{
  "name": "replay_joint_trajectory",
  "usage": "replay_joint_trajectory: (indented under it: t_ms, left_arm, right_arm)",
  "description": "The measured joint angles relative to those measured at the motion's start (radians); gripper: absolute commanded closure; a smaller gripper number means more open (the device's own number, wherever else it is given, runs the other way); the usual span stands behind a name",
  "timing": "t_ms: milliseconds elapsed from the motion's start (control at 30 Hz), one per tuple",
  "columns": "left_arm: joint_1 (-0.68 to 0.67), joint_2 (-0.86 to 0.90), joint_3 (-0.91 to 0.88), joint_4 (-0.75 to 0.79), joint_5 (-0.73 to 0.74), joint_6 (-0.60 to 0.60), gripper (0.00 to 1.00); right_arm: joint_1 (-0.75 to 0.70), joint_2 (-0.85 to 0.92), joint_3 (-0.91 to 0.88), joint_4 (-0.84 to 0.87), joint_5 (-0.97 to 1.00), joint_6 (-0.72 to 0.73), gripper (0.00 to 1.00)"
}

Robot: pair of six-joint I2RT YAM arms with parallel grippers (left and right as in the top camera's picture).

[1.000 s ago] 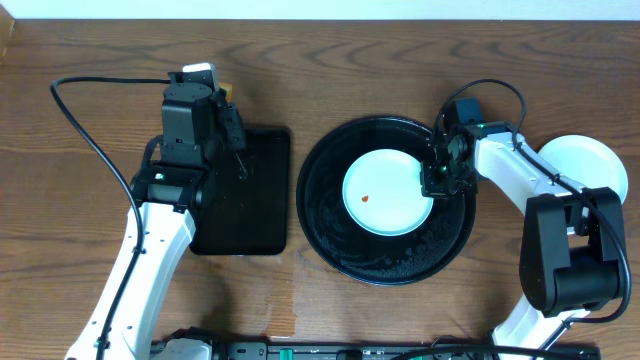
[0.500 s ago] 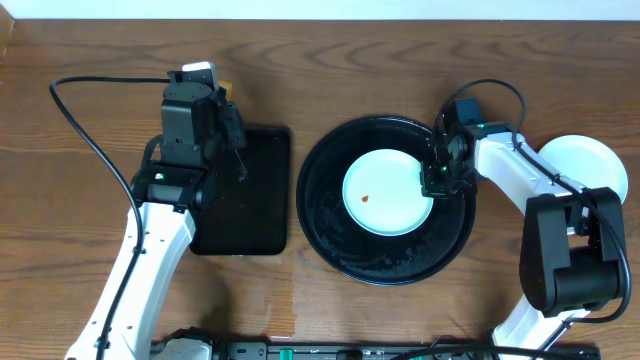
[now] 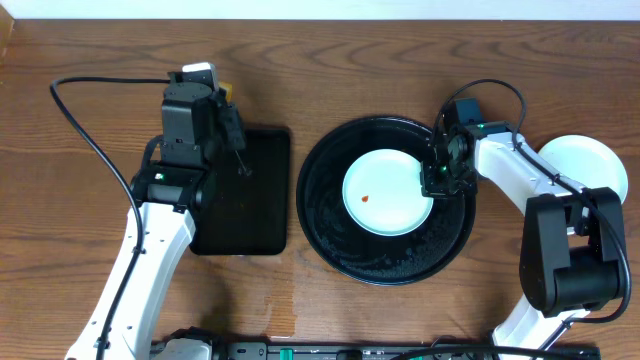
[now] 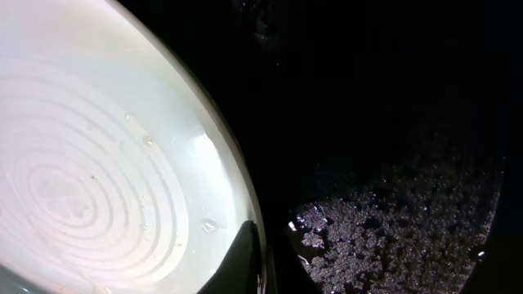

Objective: Clean dirty plates on tray and stack at the side
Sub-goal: 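Grasp the green sponge in the small black tray with the left gripper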

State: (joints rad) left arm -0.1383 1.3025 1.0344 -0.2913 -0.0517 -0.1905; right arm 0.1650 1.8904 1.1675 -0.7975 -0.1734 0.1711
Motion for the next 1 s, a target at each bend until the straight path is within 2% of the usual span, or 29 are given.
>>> replay_joint_trajectory:
  t_ms: [167,300,433,633,1000]
  left_arm:
    - [0.000,0.020,0.000,-0.129,0.032,-0.053,0.93]
    - [0.000,0.101,0.000,-0.196,0.108,-0.108,0.93]
    - [0.000,0.213,0.000,-0.203,0.230,-0.152,0.93]
    - [0.000,0.272,0.000,-0.203,0.346,-0.176,0.93]
    - [0.000,0.272,0.000,-0.203,0.391,-0.249,0.93]
  right_arm:
    - [0.000,0.000,0.000,0.000,0.001,0.000,0.99]
    - [0.000,0.000,0.000,0.000,0.002,0.000,0.99]
    - [0.000,0.000,0.000,0.000,0.002,0.000,0.99]
    - [0.000,0.000,0.000,0.001,0.002,0.000,0.99]
    - [0.000,0.000,0.000,0.001,0.002,0.000,0.99]
